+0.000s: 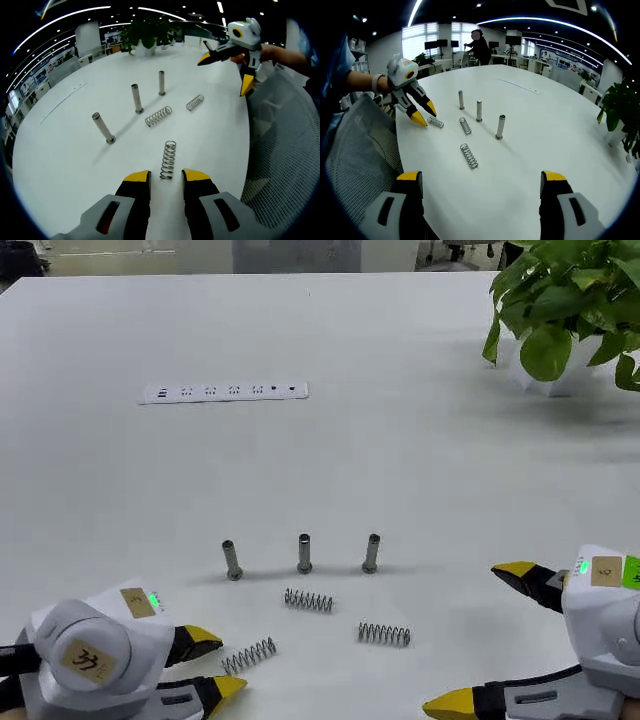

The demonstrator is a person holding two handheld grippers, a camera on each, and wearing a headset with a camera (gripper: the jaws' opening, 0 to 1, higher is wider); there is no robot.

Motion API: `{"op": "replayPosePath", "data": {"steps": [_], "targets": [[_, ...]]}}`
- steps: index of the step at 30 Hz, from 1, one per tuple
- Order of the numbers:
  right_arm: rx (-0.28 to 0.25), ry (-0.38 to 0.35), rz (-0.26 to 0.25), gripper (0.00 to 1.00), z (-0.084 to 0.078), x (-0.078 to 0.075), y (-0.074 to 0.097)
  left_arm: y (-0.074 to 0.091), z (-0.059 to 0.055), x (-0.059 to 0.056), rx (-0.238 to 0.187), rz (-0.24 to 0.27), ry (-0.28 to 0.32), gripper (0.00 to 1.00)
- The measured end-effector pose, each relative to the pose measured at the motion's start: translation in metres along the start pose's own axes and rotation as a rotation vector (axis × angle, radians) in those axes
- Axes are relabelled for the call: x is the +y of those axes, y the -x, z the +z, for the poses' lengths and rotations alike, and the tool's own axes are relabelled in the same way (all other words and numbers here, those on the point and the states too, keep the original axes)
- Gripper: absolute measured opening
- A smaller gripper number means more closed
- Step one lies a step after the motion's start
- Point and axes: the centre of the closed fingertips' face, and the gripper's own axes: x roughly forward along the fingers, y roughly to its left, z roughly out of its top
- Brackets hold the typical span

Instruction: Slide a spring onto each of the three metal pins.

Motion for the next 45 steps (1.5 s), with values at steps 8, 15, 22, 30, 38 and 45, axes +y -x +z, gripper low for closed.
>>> {"op": "replayPosePath", "data": {"steps": [8, 15, 22, 30, 38, 45], "targets": [[0.001, 0.0, -0.001, 0.99, 0.001, 0.001, 0.001, -0.006, 0.001, 0.003, 0.043, 0.004, -0.034, 0.23], [0.0, 0.003, 0.004, 0.99, 0.001, 0.002, -0.001, -0.008, 0.0, 0.002, 0.119, -0.006, -0.075, 0.19], [0.0, 0.005, 0.01, 0.99, 0.001, 0.004, -0.003, -0.01, -0.004, 0.01, 0.176, -0.009, -0.072, 0.17], [-0.003, 0.004, 0.011, 0.99, 0.002, 0.005, -0.004, -0.01, -0.008, 0.014, 0.185, -0.001, -0.067, 0.11], [-0.005, 0.007, 0.016, 0.99, 0.001, 0.007, -0.004, -0.008, -0.008, 0.015, 0.098, -0.001, 0.011, 0.1], [-0.005, 0.012, 0.015, 0.99, 0.003, 0.008, -0.003, -0.007, -0.004, 0.014, 0.054, 0.01, 0.018, 0.1]]}}
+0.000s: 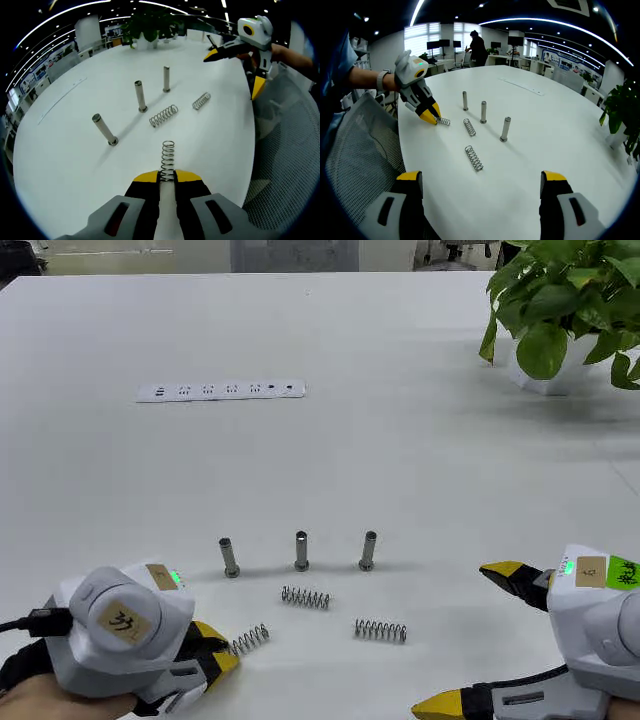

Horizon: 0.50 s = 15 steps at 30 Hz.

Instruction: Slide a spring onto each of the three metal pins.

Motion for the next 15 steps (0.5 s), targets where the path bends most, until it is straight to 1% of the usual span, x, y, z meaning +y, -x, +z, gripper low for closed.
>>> {"op": "replayPosePath", "data": {"steps": [1, 4, 5, 7, 8, 10, 13, 14, 15], "targets": [[-0.002, 0.0, 0.0, 0.99, 0.001, 0.0, 0.0, 0.001, 0.004, -0.001, -0.018, -0.003, 0.011, 0.1], [-0.002, -0.001, -0.002, 0.99, 0.002, -0.001, 0.001, 0.003, 0.01, -0.005, -0.041, -0.022, 0.0, 0.1], [-0.006, -0.004, -0.002, 0.99, 0.004, -0.002, 0.002, 0.003, 0.014, -0.007, -0.059, -0.047, 0.0, 0.1], [-0.018, -0.006, 0.002, 0.99, 0.008, -0.001, 0.003, 0.006, 0.021, -0.012, -0.084, -0.06, -0.012, 0.1], [-0.019, -0.006, 0.003, 0.99, 0.009, -0.001, 0.003, 0.007, 0.023, -0.014, -0.087, -0.068, -0.015, 0.1], [-0.024, -0.005, 0.003, 0.99, 0.012, -0.001, 0.003, 0.009, 0.028, -0.017, -0.105, -0.071, -0.026, 0.1], [-0.036, -0.013, 0.015, 0.98, 0.018, 0.001, 0.004, 0.013, 0.041, -0.024, -0.144, -0.094, -0.032, 0.1], [-0.039, -0.012, 0.019, 0.98, 0.02, 0.002, 0.004, 0.014, 0.043, -0.026, -0.149, -0.098, -0.037, 0.1], [-0.042, -0.012, 0.026, 0.97, 0.022, 0.004, 0.004, 0.014, 0.047, -0.028, -0.159, -0.099, -0.05, 0.1]]}}
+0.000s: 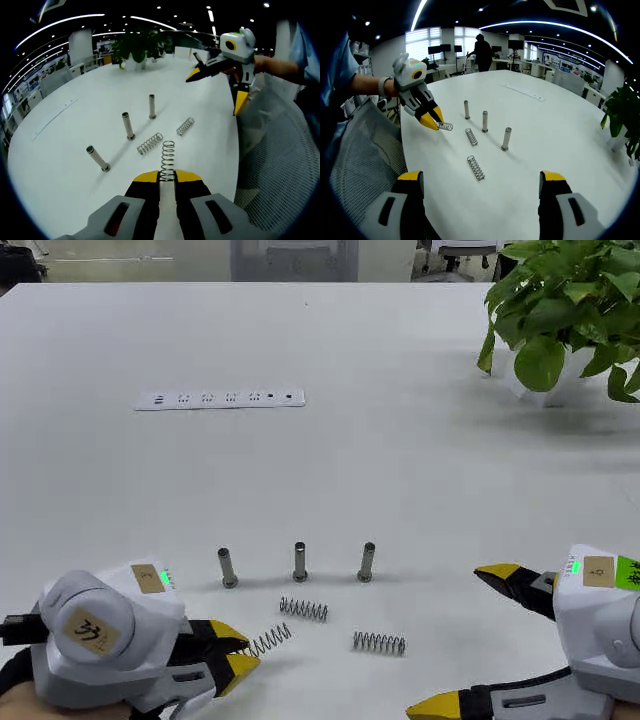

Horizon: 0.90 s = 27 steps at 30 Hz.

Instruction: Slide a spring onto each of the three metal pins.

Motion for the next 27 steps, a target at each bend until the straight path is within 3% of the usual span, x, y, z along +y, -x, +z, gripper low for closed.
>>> {"op": "replayPosePath", "data": {"steps": [10, 16, 22, 27], "targets": [[-0.022, 0.028, 0.065, 0.93, 0.019, 0.012, -0.006, -0.005, 0.024, -0.012, -0.068, -0.06, -0.064, 0.1], [-0.044, 0.019, 0.105, 0.89, 0.032, 0.018, -0.012, -0.006, 0.031, -0.012, -0.096, -0.074, -0.073, 0.1], [-0.04, 0.053, 0.157, 0.81, 0.04, 0.028, -0.019, -0.007, 0.036, -0.015, -0.123, -0.098, -0.087, 0.1], [-0.057, 0.085, 0.221, 0.67, 0.049, 0.039, -0.021, -0.007, 0.038, -0.019, -0.135, -0.126, -0.107, 0.1]]}}
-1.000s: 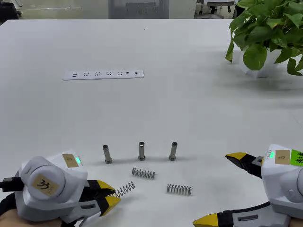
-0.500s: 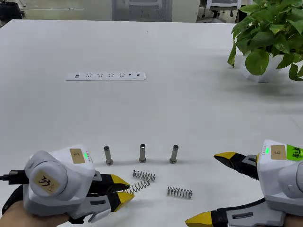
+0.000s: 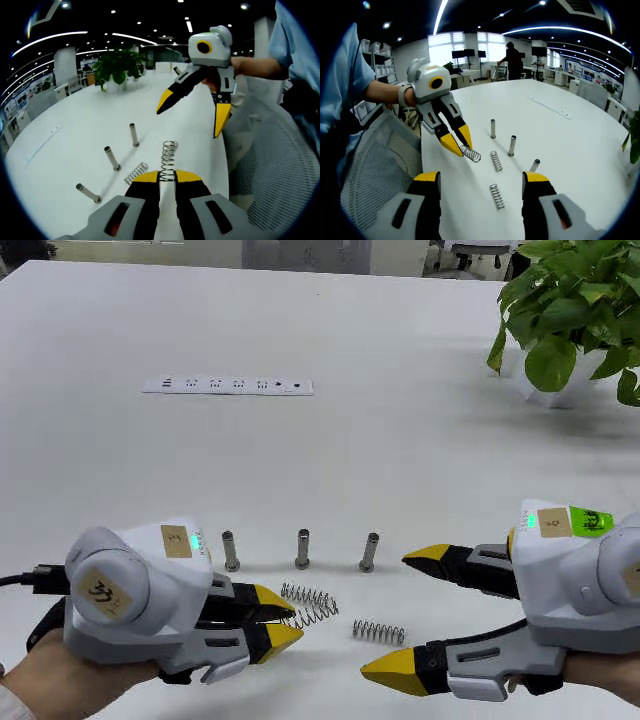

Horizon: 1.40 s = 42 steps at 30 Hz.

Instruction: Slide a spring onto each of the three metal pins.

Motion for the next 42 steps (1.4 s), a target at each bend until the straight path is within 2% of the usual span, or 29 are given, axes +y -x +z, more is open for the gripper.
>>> {"op": "replayPosePath", "data": {"steps": [3, 7, 10, 12, 16, 20, 23, 32, 42], "targets": [[0.006, 0.031, 0.029, 0.56, 0.001, 0.004, -0.004, 0.0, 0.001, -0.003, -0.006, -0.018, -0.011, 0.1], [0.007, 0.029, 0.087, 0.4, 0.002, 0.013, -0.008, 0.0, 0.003, -0.007, -0.016, -0.045, -0.029, 0.1], [0.007, 0.018, 0.113, 0.29, 0.002, 0.016, -0.01, 0.0, 0.003, -0.009, -0.019, -0.059, -0.048, 0.1], [0.005, 0.008, 0.124, 0.28, 0.002, 0.017, -0.012, 0.001, 0.002, -0.011, -0.02, -0.066, -0.054, 0.1], [0.011, -0.014, 0.163, 0.21, 0.001, 0.023, -0.013, 0.0, 0.002, -0.017, -0.029, -0.084, -0.078, 0.1], [0.019, -0.021, 0.182, 0.18, 0.0, 0.026, -0.014, 0.0, 0.002, -0.018, -0.039, -0.083, -0.098, 0.1], [0.025, -0.024, 0.195, 0.16, -0.002, 0.028, -0.015, 0.0, 0.003, -0.022, -0.044, -0.101, -0.108, 0.1], [0.029, -0.016, 0.209, 0.12, -0.002, 0.029, -0.017, 0.0, 0.005, -0.025, -0.05, -0.109, -0.109, 0.1], [0.06, 0.055, 0.215, 0.12, 0.002, 0.034, -0.017, -0.004, 0.002, -0.028, -0.028, -0.112, -0.094, 0.1]]}}
